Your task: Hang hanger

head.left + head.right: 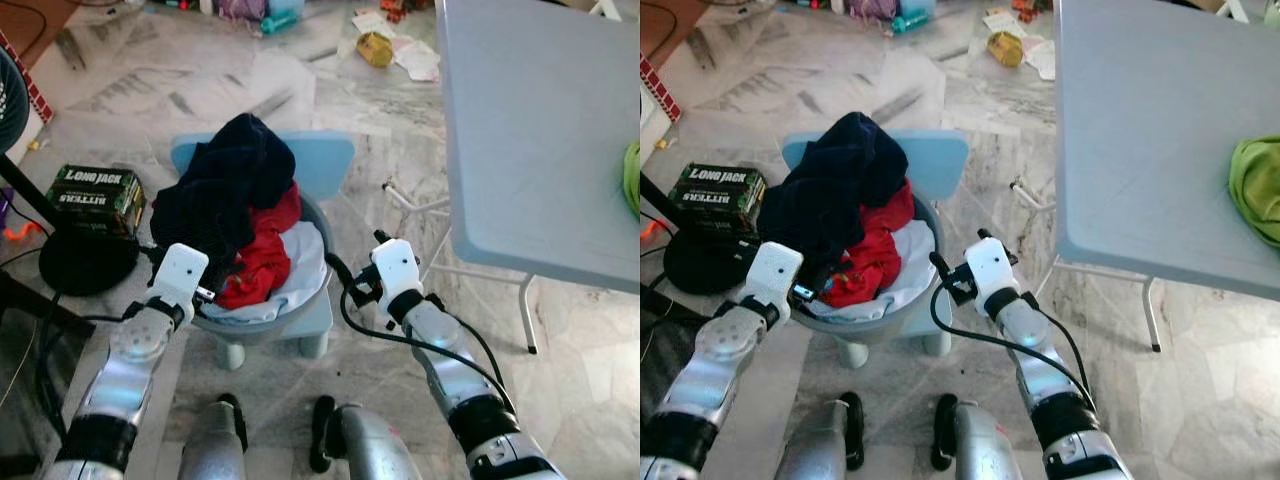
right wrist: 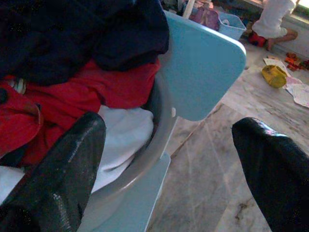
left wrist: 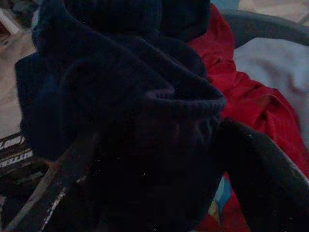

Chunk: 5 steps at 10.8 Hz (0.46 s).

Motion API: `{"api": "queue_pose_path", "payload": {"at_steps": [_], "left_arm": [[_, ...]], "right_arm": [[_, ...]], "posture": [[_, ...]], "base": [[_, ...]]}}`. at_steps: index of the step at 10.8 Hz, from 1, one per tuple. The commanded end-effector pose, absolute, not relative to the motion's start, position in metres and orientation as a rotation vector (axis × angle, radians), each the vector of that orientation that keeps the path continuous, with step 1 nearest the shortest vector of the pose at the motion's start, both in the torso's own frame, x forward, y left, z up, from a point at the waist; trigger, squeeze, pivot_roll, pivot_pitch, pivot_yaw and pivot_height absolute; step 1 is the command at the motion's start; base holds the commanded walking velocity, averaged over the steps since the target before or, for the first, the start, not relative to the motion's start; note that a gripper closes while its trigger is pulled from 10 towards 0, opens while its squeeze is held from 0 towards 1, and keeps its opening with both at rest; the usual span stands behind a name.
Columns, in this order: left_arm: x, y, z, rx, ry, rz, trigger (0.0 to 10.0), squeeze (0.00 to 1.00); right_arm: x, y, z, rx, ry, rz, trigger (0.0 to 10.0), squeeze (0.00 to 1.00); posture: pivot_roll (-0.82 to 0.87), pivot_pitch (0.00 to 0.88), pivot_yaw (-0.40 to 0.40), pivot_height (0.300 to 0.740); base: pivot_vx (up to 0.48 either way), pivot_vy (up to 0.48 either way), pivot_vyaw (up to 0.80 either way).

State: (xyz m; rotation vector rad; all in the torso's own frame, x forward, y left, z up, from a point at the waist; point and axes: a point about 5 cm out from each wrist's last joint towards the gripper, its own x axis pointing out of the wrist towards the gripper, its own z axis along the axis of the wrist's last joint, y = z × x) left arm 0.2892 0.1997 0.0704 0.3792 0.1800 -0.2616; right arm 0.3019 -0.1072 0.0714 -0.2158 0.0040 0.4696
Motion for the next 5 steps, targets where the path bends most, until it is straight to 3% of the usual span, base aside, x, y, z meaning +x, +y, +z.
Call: {"api": "queue_pose_path", "payload": {"at_steps": [1,5], "left_arm": [[0.2902,0.1977,0.0679,0.382,0.171,-0.268,0.0,0.0],[0.291,0.1932,0.064,0.381,0.164,-0.294,0.0,0.0]], "right_arm": [[0.2988,-0.1111,0.0673,-0.218,0.021,0.455,10.0,0.0],[0.2981,-0.113,0.0669,-0.219,0.021,0.45,10.0,0.0]], "posture": [[0.08,0.209,-0.115,0.74],[0.07,0.211,-0.11,0.74]], "base": [[0.0,0.0,0.0],[0.0,0.0,0.0]]}}
